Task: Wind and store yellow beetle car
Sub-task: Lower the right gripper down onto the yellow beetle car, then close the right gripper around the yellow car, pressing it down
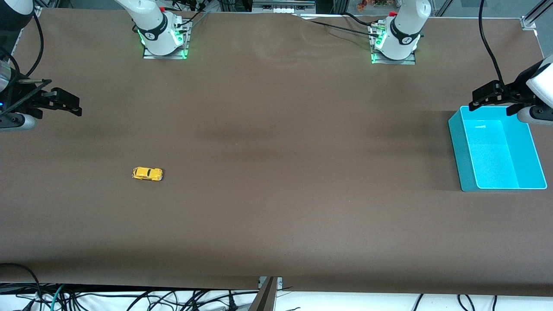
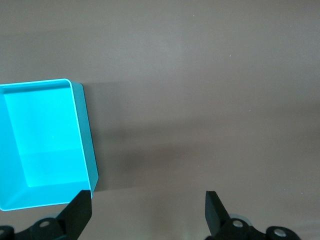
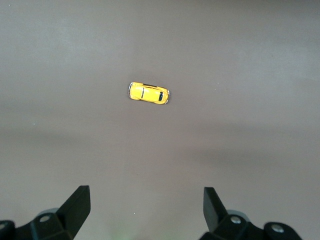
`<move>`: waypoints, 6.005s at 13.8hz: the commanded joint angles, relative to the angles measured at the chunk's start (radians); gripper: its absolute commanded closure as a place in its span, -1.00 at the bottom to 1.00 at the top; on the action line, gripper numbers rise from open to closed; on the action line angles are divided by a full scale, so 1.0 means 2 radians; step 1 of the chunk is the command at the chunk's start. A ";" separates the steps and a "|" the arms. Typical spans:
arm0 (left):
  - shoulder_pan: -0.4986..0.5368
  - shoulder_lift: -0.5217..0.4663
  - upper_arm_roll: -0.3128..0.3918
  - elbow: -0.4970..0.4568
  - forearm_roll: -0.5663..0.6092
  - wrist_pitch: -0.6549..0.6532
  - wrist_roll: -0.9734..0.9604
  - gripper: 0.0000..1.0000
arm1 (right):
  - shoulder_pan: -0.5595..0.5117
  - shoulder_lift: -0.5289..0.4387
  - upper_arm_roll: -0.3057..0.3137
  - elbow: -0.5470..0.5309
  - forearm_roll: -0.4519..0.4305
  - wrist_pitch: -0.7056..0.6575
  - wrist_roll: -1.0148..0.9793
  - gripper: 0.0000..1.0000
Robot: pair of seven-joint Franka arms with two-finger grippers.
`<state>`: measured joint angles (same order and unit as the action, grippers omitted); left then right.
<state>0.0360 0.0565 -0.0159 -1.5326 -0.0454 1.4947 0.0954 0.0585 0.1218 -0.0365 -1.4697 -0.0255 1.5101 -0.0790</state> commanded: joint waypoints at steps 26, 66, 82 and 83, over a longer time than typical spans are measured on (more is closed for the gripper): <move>0.001 0.002 -0.001 0.004 -0.010 0.002 -0.005 -1.00 | 0.017 0.148 0.011 -0.166 -0.013 0.285 -0.483 -0.99; 0.001 0.005 -0.001 0.003 -0.011 0.004 -0.005 -1.00 | 0.009 0.194 0.013 -0.279 -0.010 0.532 -0.697 0.16; 0.001 0.005 -0.001 0.003 -0.011 0.004 -0.005 -1.00 | -0.040 0.203 0.012 -0.279 -0.009 0.540 -0.778 0.16; 0.001 0.005 -0.001 0.003 -0.011 0.004 -0.005 -1.00 | -0.044 0.203 0.011 -0.278 -0.009 0.540 -0.780 0.16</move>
<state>0.0359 0.0633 -0.0164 -1.5329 -0.0454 1.4976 0.0954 -0.0032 0.5039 -0.0188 -2.0236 -0.0360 2.5730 -1.6084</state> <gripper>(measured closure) 0.000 0.568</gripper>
